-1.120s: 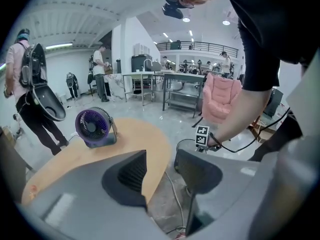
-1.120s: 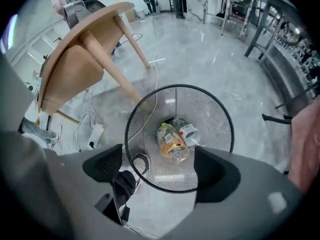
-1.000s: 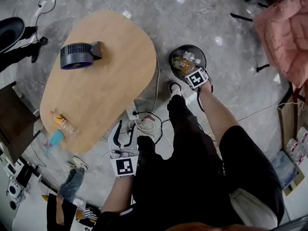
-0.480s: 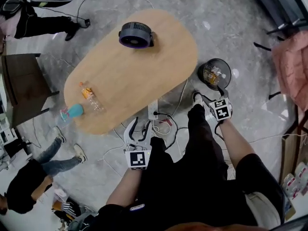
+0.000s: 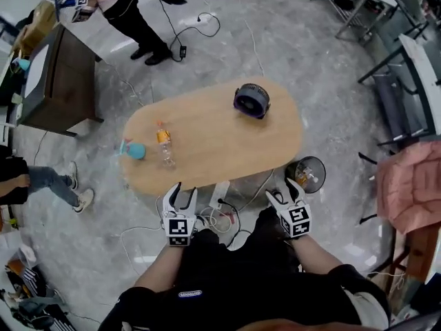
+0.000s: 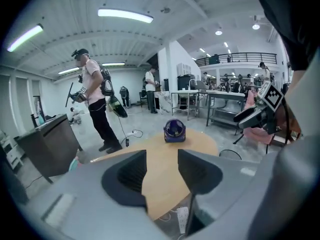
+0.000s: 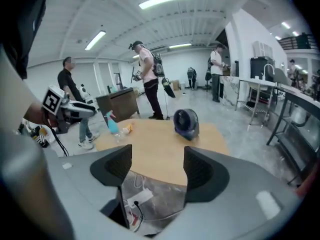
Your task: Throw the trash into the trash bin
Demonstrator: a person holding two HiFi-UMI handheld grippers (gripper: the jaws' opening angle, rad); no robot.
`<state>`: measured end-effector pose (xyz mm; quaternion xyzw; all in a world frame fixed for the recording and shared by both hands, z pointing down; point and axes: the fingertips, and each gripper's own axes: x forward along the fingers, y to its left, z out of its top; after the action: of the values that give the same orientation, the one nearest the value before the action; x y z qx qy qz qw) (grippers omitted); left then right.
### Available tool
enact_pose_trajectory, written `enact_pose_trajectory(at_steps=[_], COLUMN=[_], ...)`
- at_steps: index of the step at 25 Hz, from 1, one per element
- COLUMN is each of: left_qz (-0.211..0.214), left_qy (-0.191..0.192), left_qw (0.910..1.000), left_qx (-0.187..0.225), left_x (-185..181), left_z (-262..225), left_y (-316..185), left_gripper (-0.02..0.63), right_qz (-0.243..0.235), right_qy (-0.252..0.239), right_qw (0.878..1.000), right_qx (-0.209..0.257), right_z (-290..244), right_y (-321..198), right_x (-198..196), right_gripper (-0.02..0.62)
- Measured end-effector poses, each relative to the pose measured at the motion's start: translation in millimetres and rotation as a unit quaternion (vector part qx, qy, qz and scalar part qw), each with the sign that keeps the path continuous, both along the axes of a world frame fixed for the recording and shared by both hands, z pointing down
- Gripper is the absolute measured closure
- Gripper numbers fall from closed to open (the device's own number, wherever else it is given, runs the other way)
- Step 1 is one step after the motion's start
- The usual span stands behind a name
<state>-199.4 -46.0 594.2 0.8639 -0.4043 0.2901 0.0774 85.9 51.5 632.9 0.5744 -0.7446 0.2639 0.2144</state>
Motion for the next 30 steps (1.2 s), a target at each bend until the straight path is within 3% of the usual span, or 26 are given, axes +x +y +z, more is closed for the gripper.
enact_pose_trajectory(at_steps=[5,9,15,23,27,30], left_qz=[-0.042,-0.071,-0.081,-0.091,-0.101,-0.133], left_qy=[0.012,0.024,0.026,0.012,0.002,-0.001], left_qw=[0.9988,0.9967,0.9949,0.9944,0.9924,0.9878], left_qx=[0.02,0.032,0.055,0.053,0.071,0.081], left_x=[-37.4,-56.5,-91.1,-128.9,-118.7,-108.7], left_z=[-43.1,-66.5,-92.7,-116.3,-138.2,-152.0], left_y=[-11.5,-14.7,-8.0,4.9,3.7,2.1], left_gripper=[0.419,0.434,0.439,0.445,0.446,0.453], right_qz=[-0.061,-0.125,-0.161,-0.121,-0.123,-0.136], right_qy=[-0.027,-0.024,-0.018,-0.027,-0.04,-0.059], right_qw=[0.997,0.99,0.983,0.985,0.983,0.979], right_qx=[0.045,0.062,0.091,0.117,0.134,0.138], right_z=[-81.6,-115.7,-157.5,-191.8,-209.0,-215.8], right_y=[-19.4,-36.5,-51.3,-64.4,-76.2,-82.6], right_x=[-68.6,-114.9,-168.3,-166.9,-149.6,-137.5], right_gripper=[0.277,0.311,0.345,0.379,0.396,0.408])
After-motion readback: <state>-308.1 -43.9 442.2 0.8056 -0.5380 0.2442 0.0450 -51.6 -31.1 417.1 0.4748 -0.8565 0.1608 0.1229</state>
